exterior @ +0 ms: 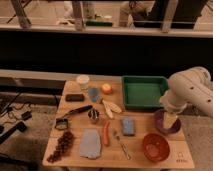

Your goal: Wipe tray with eraser

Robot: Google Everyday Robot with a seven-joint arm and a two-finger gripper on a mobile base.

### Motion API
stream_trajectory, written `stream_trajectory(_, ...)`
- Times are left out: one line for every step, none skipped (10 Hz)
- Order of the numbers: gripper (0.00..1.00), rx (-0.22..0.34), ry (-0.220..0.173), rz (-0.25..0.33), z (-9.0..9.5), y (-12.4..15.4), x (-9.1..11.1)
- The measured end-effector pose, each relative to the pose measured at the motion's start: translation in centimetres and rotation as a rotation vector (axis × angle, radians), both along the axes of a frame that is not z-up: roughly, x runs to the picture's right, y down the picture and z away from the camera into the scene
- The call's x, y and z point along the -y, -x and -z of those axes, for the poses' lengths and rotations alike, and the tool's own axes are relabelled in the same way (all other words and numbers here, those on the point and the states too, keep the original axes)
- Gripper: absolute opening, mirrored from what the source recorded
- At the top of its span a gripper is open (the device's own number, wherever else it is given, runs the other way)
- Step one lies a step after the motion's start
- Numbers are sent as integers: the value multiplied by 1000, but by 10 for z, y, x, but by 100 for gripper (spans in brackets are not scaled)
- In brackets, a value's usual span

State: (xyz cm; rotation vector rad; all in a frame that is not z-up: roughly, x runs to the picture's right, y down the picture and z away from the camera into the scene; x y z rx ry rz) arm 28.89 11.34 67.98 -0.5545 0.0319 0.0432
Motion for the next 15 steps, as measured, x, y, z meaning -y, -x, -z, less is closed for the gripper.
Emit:
stream_trajectory(80, 16, -14, 17, 0, 6, 0)
stream_trajectory(80, 44, -32, 46, 0, 24, 3)
stream_trajectory(80, 65, -43, 68, -1, 40, 5)
stream_trajectory(80, 91, -62, 96, -1, 65, 8)
stream_trajectory(80, 111, -75, 117, -1, 85, 9)
stream_trajectory(80, 133, -85, 139, -1, 105, 12)
stream_trajectory(80, 158, -92, 162, -2, 125, 13)
stream_trajectory(80, 189, -98, 189, -3, 151, 15)
stream_trajectory(80, 211, -101, 206, -3, 167, 17)
stream_trajectory(80, 207, -101, 203, -3, 164, 16)
stream_trajectory(80, 206, -102, 205, -3, 164, 16)
stream_trajectory(80, 209, -102, 207, -3, 166, 17)
stream_trajectory(80, 208, -103, 208, -3, 166, 17)
stream_trajectory(80, 206, -102, 204, -3, 164, 16)
stream_trajectory(80, 207, -102, 204, -3, 165, 16)
